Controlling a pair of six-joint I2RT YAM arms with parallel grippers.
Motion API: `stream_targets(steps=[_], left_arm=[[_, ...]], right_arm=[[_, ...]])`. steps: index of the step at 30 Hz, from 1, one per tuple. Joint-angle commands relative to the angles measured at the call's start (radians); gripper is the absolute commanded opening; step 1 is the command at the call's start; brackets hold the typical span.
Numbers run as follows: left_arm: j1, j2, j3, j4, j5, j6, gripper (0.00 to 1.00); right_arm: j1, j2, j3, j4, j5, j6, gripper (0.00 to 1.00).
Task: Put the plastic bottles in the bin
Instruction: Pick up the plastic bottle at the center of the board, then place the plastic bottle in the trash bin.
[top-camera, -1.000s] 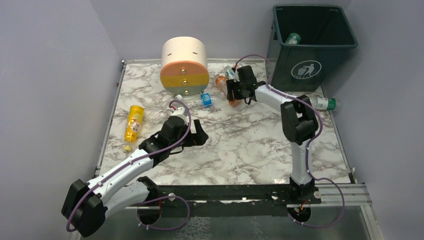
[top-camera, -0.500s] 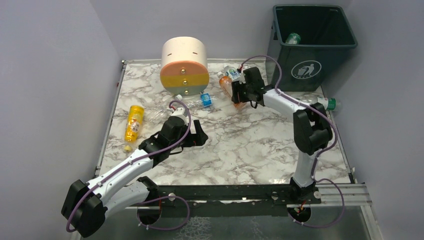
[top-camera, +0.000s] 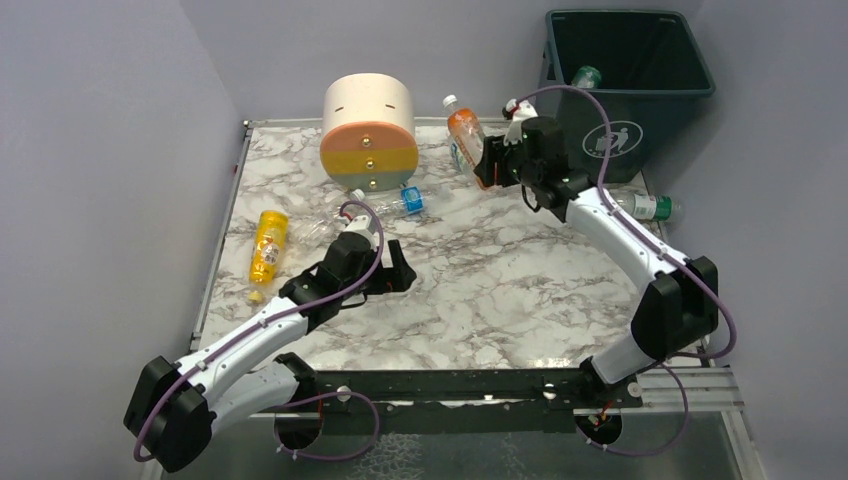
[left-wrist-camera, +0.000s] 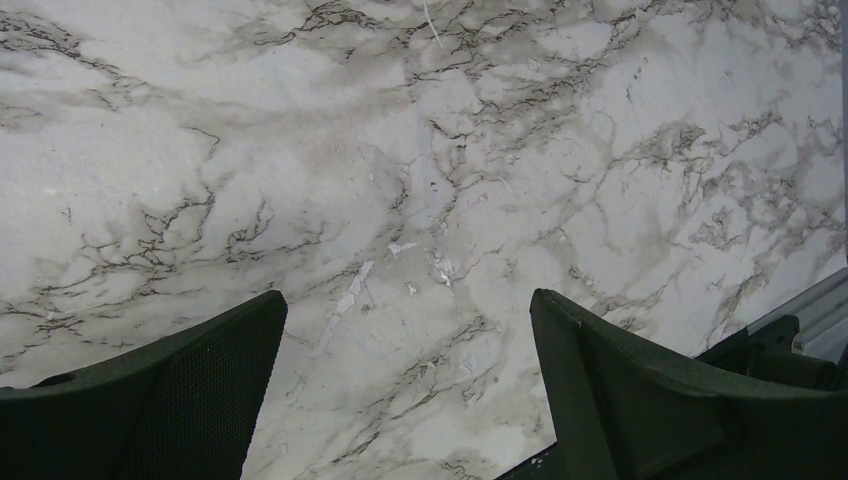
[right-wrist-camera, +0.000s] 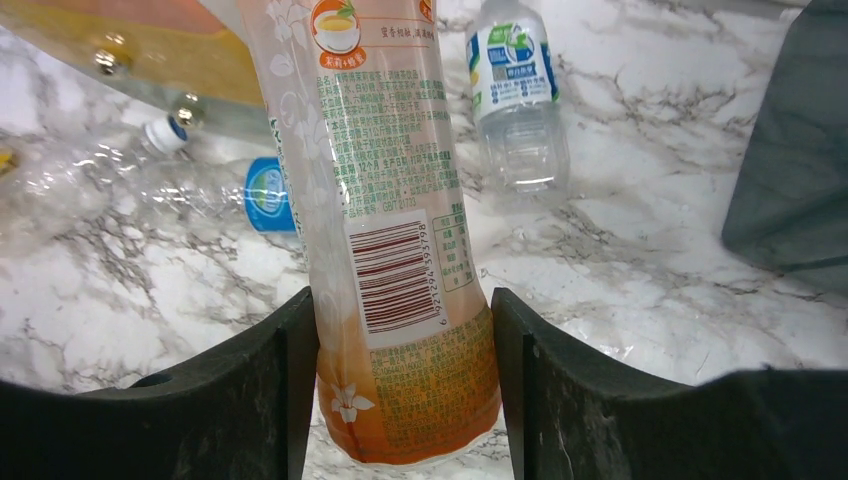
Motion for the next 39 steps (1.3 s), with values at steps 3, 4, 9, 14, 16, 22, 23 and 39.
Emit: stream_targets(steps=[3,4,9,14,16,22,23,39], left_arm=[[0.004,0.006,0.040,0.006,0.001,0.005,0.99],[0.004,0.006,0.040,0.005,0.001,0.004,0.99],[0.003,0.006,0.039,0.007,0.004,0.001,0.99],[0.002,-0.003,0.032,0.008,0.008,-0.002,0.99],[0.003,-0.010,0.030,0.008,0.009,-0.002,0.99],[0.002,-0.034,0.022,-0.007,0.000,-0.003,0.99],[0.002,-0.038,0.021,-0.009,-0.001,-0.003,0.99],[0.002,-0.057,0.024,-0.027,-0.011,-0.006,0.99]], right_arm=[[-0.012,-0.094,0.125,-0.044,0.002,0.018,0.57],[-0.019,-0.098,0.150,-0.053,0.002,0.020,0.58],[-0.077,-0.088,0.289,-0.098,-0.017,0.027,0.58],[-0.179,-0.038,0.446,-0.140,-0.059,0.044,0.58],[-0.239,-0.011,0.502,-0.147,-0.090,0.064,0.58],[-0.379,0.064,0.643,-0.160,-0.148,0.114,0.58],[-0.400,0.081,0.665,-0.163,-0.157,0.122,0.58],[-0.575,0.251,0.759,-0.095,-0.325,0.281,0.58]])
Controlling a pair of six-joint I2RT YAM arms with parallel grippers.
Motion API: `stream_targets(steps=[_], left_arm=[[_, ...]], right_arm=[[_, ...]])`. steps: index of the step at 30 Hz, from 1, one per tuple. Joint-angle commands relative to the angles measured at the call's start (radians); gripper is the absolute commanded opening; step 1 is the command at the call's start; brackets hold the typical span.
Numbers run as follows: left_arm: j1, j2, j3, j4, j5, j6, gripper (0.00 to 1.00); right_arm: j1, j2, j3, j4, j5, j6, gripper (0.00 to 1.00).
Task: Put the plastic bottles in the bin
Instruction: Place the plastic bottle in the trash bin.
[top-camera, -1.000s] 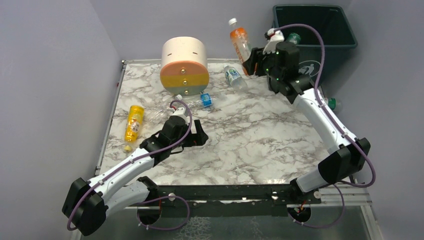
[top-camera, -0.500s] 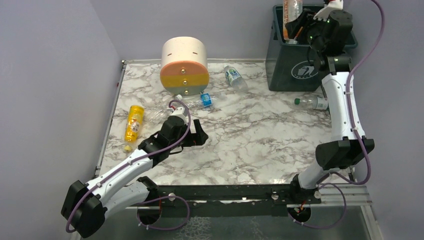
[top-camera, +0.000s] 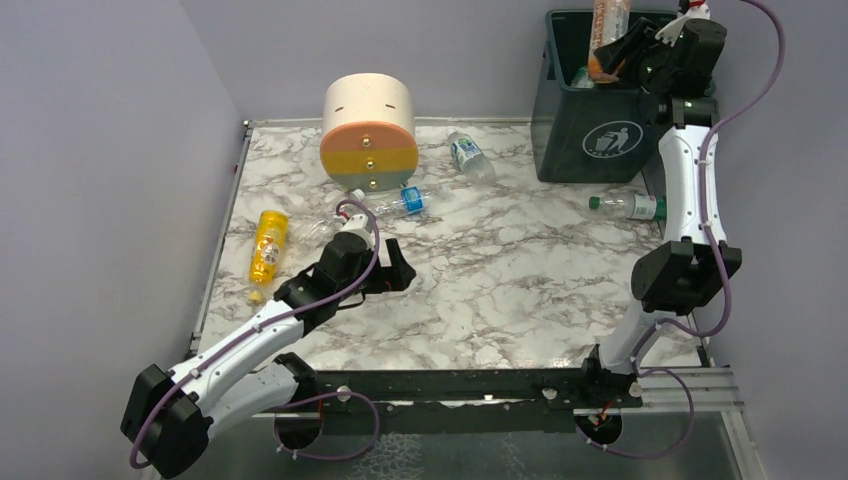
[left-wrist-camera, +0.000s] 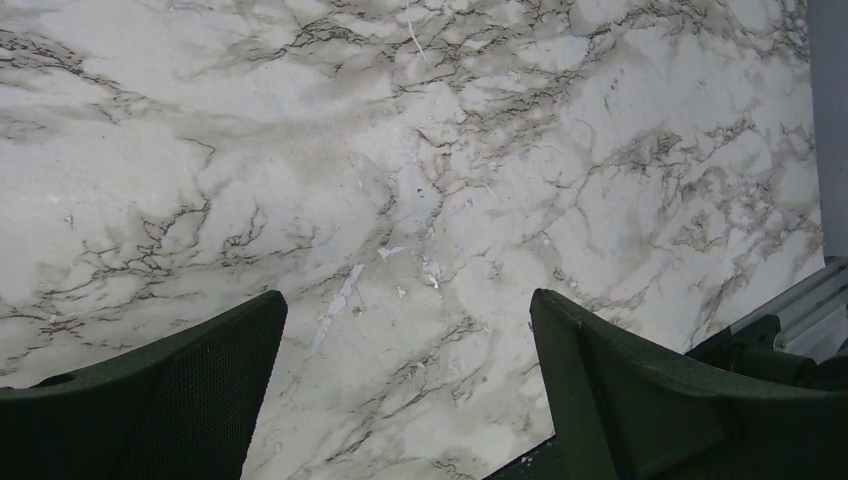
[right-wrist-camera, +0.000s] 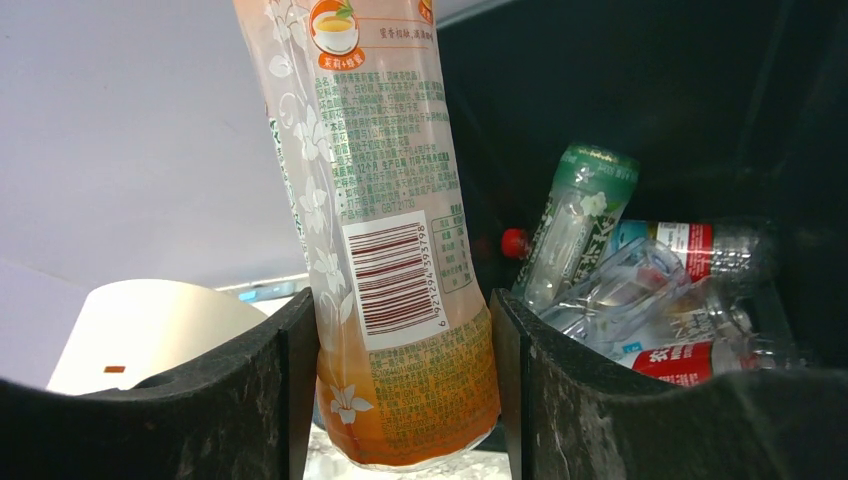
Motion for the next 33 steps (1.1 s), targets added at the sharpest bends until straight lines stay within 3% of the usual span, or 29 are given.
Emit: stream_targets(steps=[1,16,23,33], left_arm=[[0.002,-0.020,0.018,-0.017,-0.013,-0.005,0.99],[0.003,-0.021,0.021,-0.026,-0.024,-0.005,0.99],[0.003,-0.007,0.020,-0.020,-0.027,-0.004,0.99],[0.002,0.023,0.030,-0.001,-0.017,-0.004,0.99]], right_arm=[[-0.010,0.038,0.047,0.044,-0.075,0.049,0.58],[-0.018,0.197,0.205,0.036,-0.139,0.103,0.59],[-0.018,0.197,0.191,0.027,-0.135,0.101,0.78],[-0.018,0.122,0.136,0.020,-0.139,0.092,0.83]])
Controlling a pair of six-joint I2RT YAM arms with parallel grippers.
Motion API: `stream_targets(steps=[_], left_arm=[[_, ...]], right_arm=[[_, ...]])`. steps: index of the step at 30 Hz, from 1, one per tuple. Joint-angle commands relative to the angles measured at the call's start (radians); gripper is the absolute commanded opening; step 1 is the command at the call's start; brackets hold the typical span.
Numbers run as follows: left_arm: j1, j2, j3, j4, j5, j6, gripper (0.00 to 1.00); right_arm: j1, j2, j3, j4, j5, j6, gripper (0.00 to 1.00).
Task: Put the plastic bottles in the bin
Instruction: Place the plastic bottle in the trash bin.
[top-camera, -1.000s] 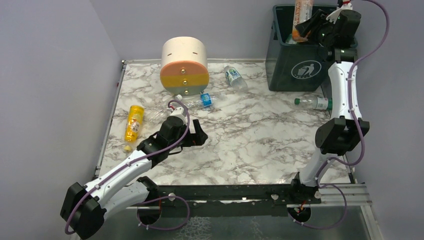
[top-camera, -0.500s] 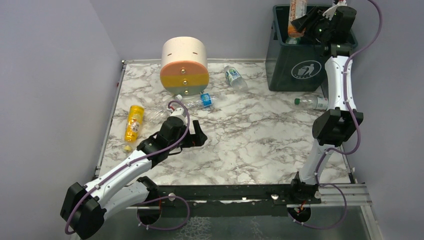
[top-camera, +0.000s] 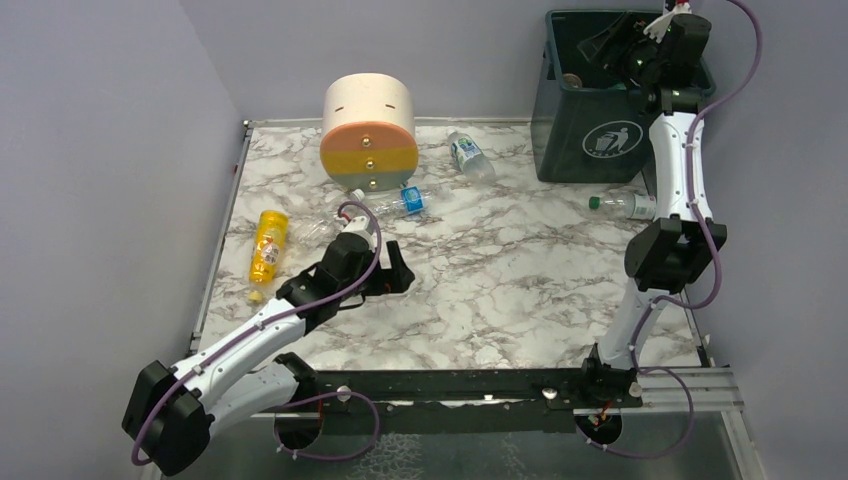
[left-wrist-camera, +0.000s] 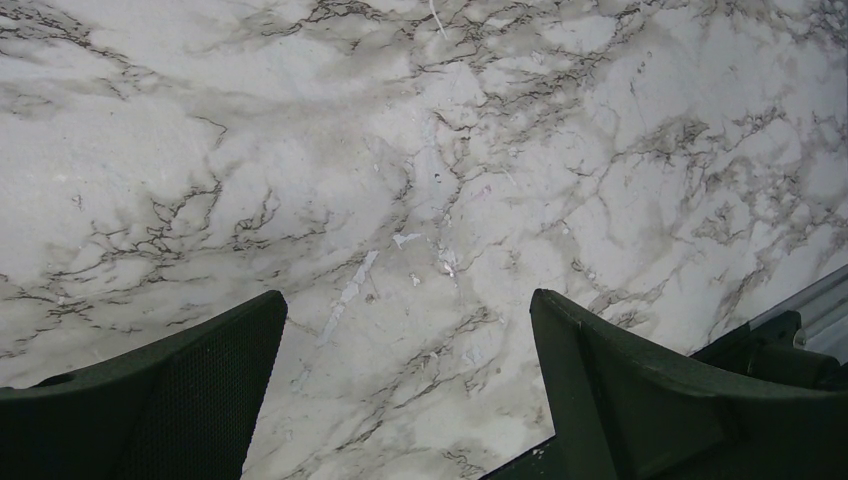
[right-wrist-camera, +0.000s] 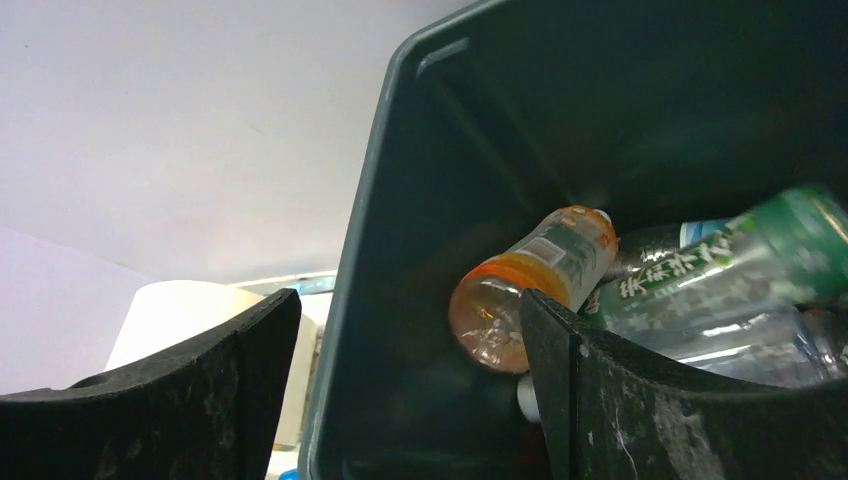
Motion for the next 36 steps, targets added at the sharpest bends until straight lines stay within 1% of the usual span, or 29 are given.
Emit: stream_targets(steps=[1,9,13,16,20,25,28,33,36], left_arm=[[0.002,0.013,0.032,0.028,-0.014,-0.003,0.99],[0.002,0.052,0.051,0.043,-0.002,0.005,0.99],[0.002,0.072,0.059,0.056,0.005,0.009,0.99],[0.002,0.117,0.077,0.087,0.021,0.014,0.99],[-0.011,0.215,0.145,0.143,0.046,0.016,0.99],[-0.045,0.395,0.292,0.209,0.072,0.006,0.99],[-0.079,0.508,0.401,0.244,0.063,-0.008,0.99],[-0.105,0.723,0.615,0.268,0.054,-0.012,0.99],[-0.106,0.868,0.767,0.244,0.029,0.002,0.99]], right_arm=[[-0.007,-0.098,-0.052,0.010,-0.026,-0.005,0.83],[-0.006,-0.354,-0.327,0.047,-0.025,-0.039,0.85],[-0.006,-0.487,-0.481,0.052,-0.053,-0.054,0.85],[-0.006,-0.593,-0.623,0.060,-0.077,-0.052,0.85],[-0.006,-0.720,-0.809,0.054,-0.099,-0.053,0.85],[-0.006,-0.821,-0.934,-0.007,-0.066,-0.077,0.86],[-0.006,-0.864,-0.994,-0.025,-0.065,-0.075,0.86],[-0.006,-0.955,-1.095,-0.043,-0.102,-0.061,0.86],[-0.006,-1.000,-1.132,-0.069,-0.110,-0.069,0.85]])
